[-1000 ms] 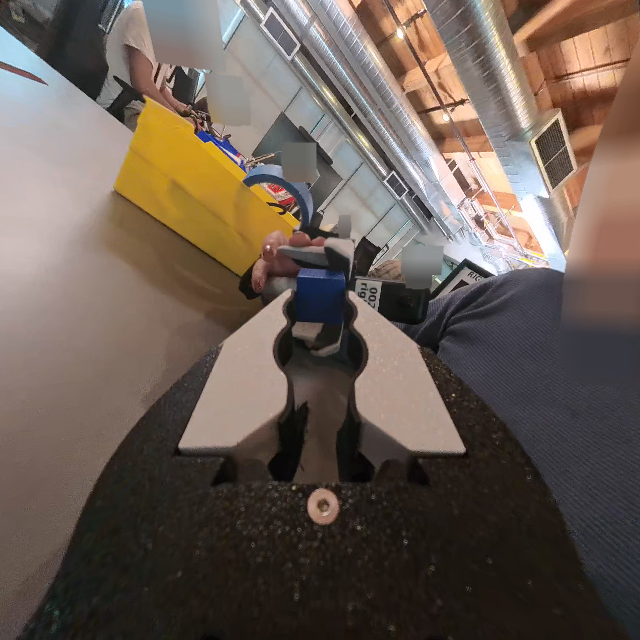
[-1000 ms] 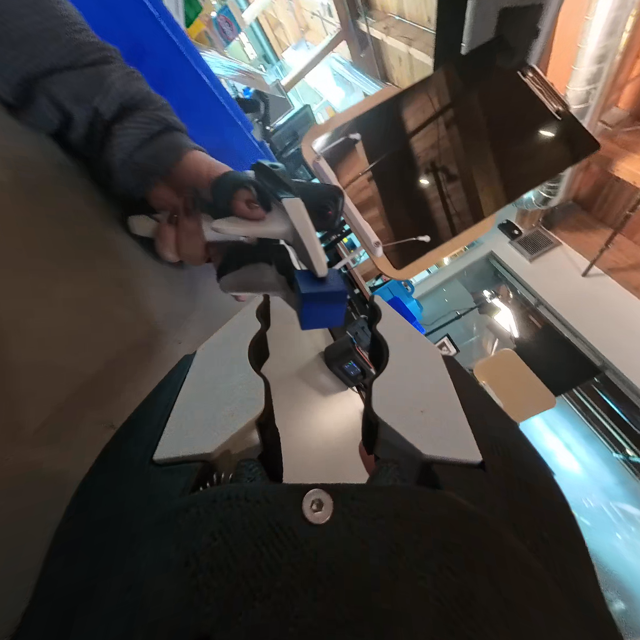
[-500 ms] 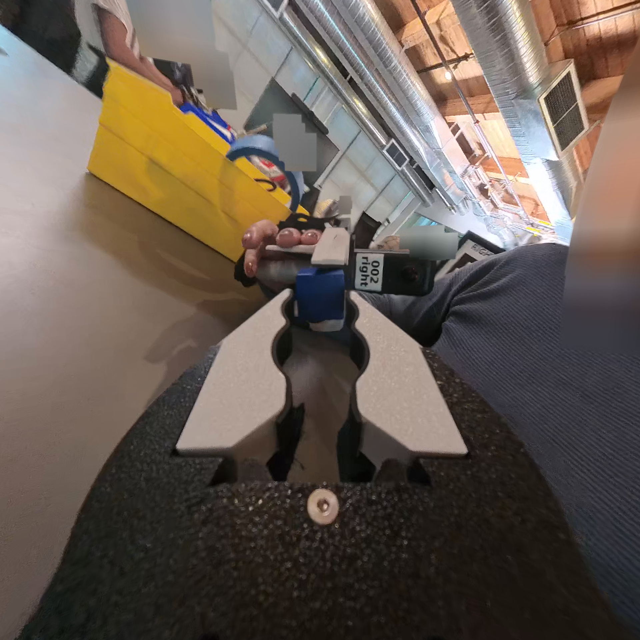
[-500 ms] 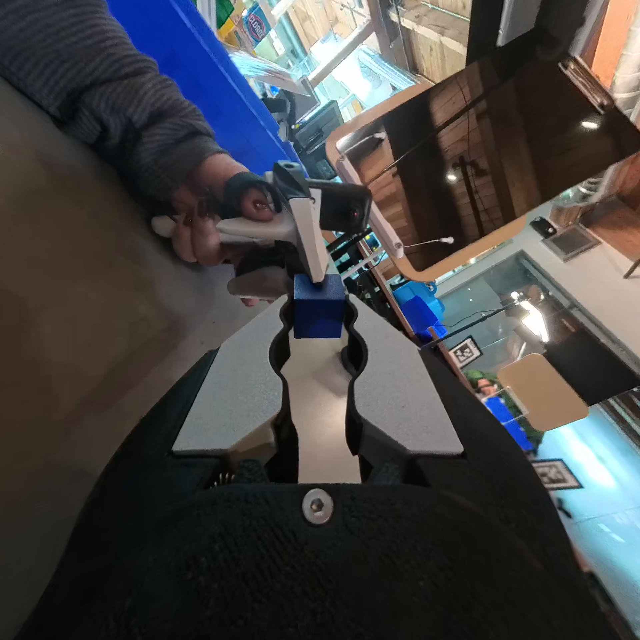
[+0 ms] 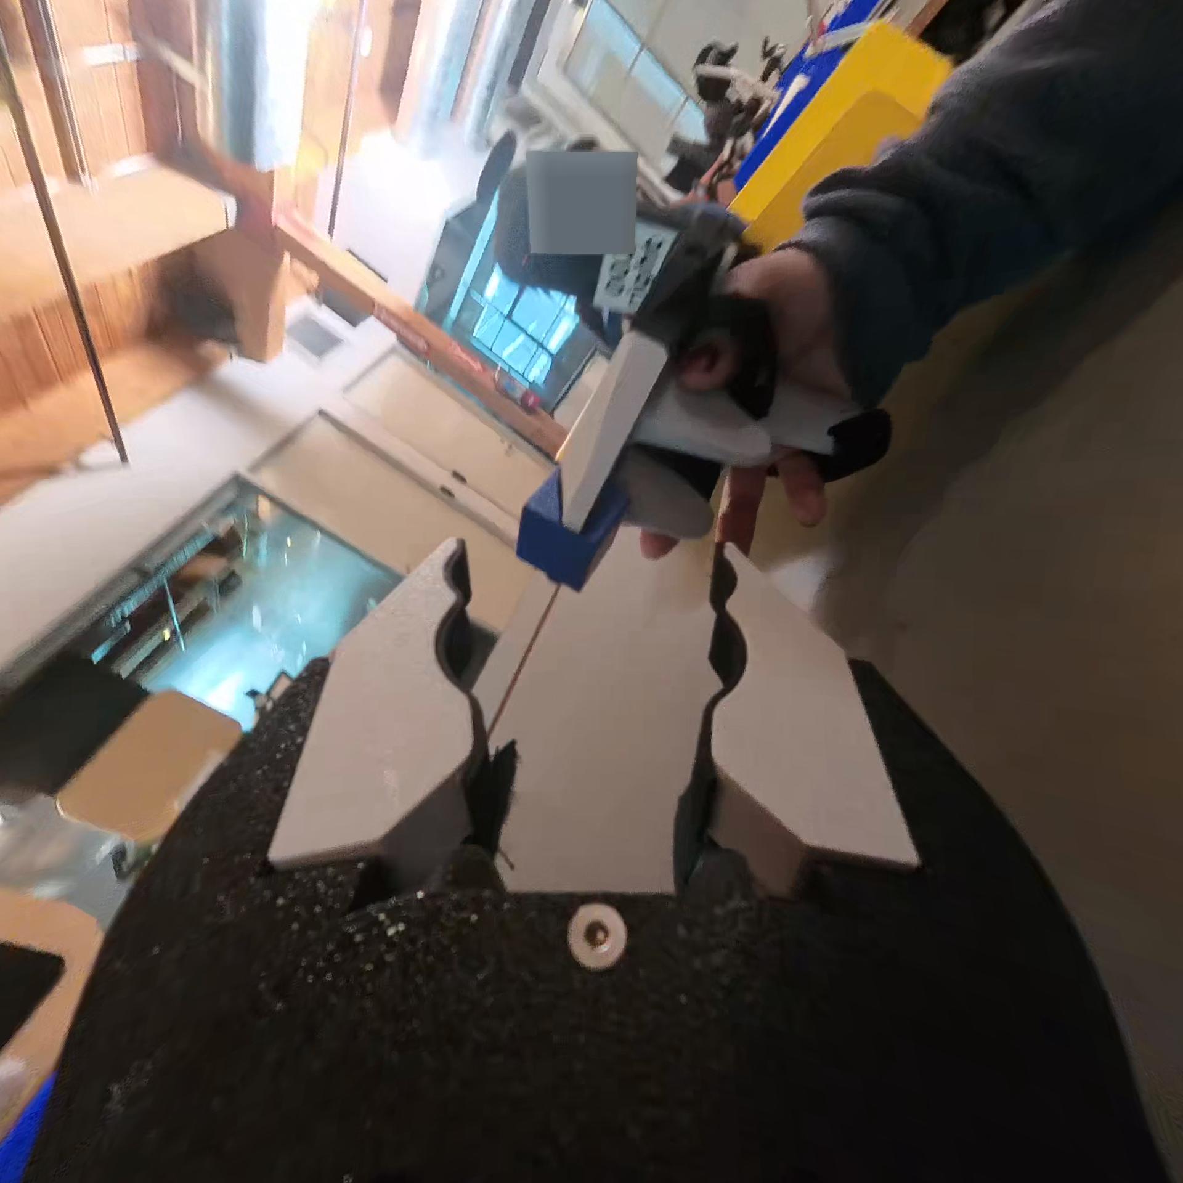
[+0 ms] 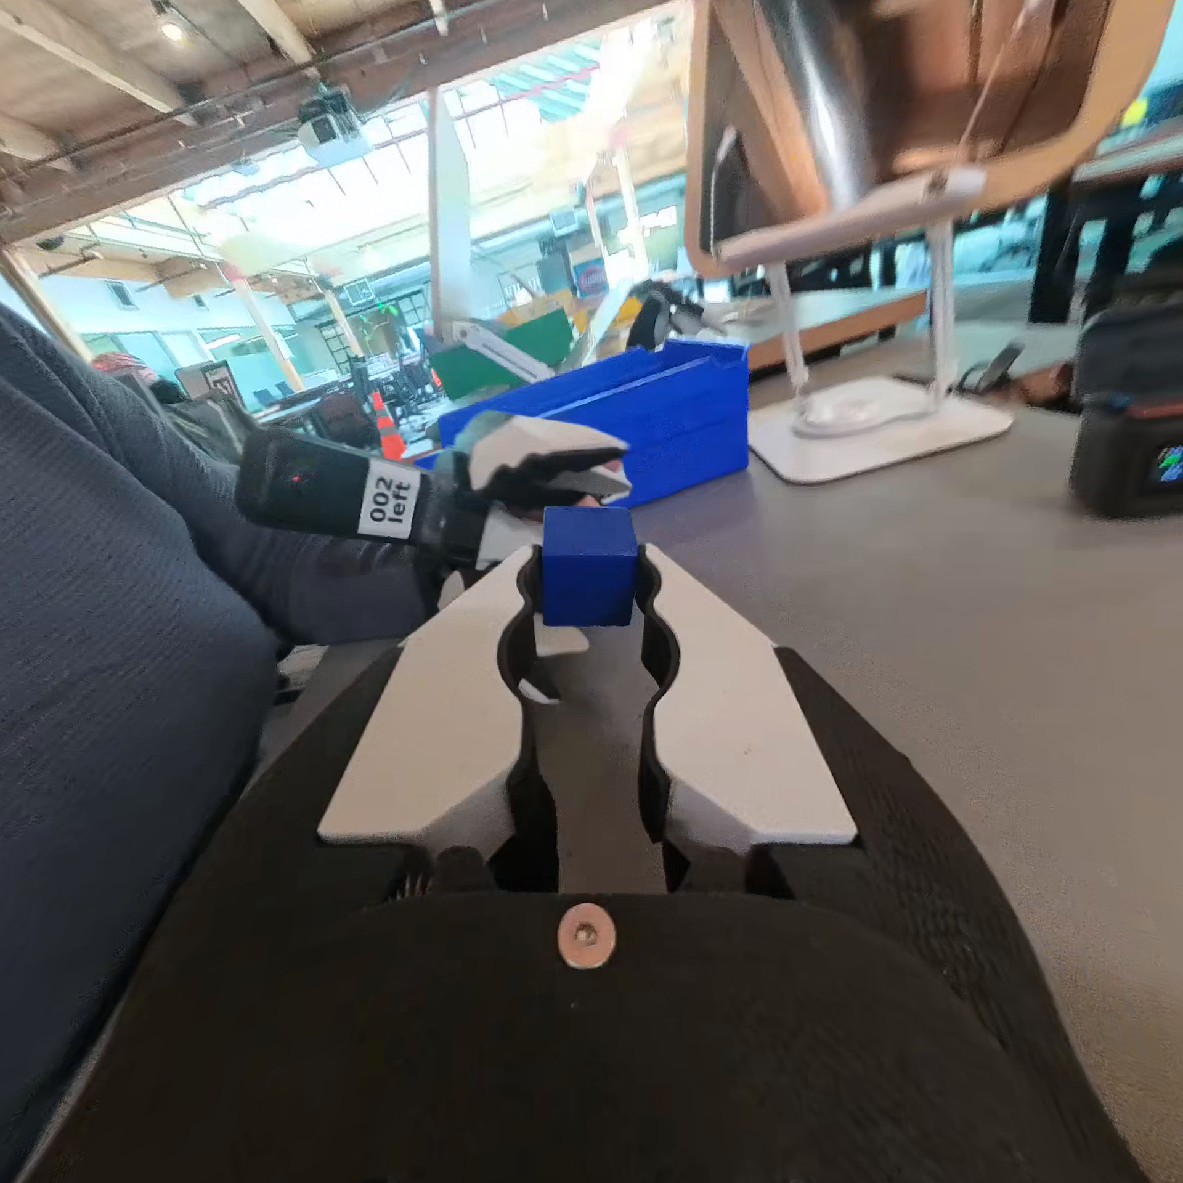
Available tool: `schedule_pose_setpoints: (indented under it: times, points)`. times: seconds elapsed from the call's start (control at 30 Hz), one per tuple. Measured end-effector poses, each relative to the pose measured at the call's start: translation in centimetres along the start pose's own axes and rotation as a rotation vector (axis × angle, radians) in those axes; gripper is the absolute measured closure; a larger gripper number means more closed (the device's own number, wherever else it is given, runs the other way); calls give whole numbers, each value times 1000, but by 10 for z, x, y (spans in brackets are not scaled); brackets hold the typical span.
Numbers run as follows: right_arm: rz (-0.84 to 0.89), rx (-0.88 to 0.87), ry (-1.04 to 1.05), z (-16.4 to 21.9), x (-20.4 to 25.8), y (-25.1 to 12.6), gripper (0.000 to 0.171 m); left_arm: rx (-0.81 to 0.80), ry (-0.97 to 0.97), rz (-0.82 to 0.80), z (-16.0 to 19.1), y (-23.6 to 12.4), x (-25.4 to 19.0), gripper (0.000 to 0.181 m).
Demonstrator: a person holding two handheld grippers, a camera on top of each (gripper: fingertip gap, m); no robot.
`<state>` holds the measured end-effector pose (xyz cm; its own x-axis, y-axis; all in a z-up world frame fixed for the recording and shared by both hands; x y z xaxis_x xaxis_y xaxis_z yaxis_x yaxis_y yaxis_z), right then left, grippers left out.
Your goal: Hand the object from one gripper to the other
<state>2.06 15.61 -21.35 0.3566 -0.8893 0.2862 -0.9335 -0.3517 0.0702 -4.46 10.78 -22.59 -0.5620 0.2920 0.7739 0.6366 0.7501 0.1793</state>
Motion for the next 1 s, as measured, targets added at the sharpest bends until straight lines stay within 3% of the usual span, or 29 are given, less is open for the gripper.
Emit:
schedule_pose_setpoints:
  times: [0.27, 0.37, 0.43, 0.53, 0.63, 0.7, 0.9, 1.0]
  points:
    - [-139, 61, 122, 10, 10, 5, 144, -31, 69, 23, -5, 0, -8, 129]
    - [-174, 75, 156, 14, 13, 7, 144, -37, 110, 23, -5, -1, -10, 150]
    - [-164, 83, 156, 15, 12, 7, 144, -17, 123, 15, -4, 1, -10, 155]
    - [-33, 25, 139, 8, -1, 6, 144, 115, 102, -62, 6, 10, -1, 155]
    - [232, 21, 64, 1, -19, 2, 116, 290, 100, -132, 24, 17, 7, 155]
    - [384, 81, -45, 0, -22, 2, 111, 355, 80, -148, 31, 20, 10, 155]
    - [611, 233, -270, 8, -18, 14, 123, 398, 71, -142, 33, 23, 8, 155]
    - [605, 227, -265, 12, -17, 17, 138, 396, 93, -137, 31, 22, 6, 155]
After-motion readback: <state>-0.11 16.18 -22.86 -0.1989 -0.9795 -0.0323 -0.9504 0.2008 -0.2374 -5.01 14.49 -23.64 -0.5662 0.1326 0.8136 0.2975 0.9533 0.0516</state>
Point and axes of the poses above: each gripper's, where its closed fingertips meet, y out along the fingers, z out of its underside, x = y × z across the jaws, the point moved 5 cm from there along -y, back along the fingers, and after that the axes turned 8 degrees about -z, right-handed, at the moved point
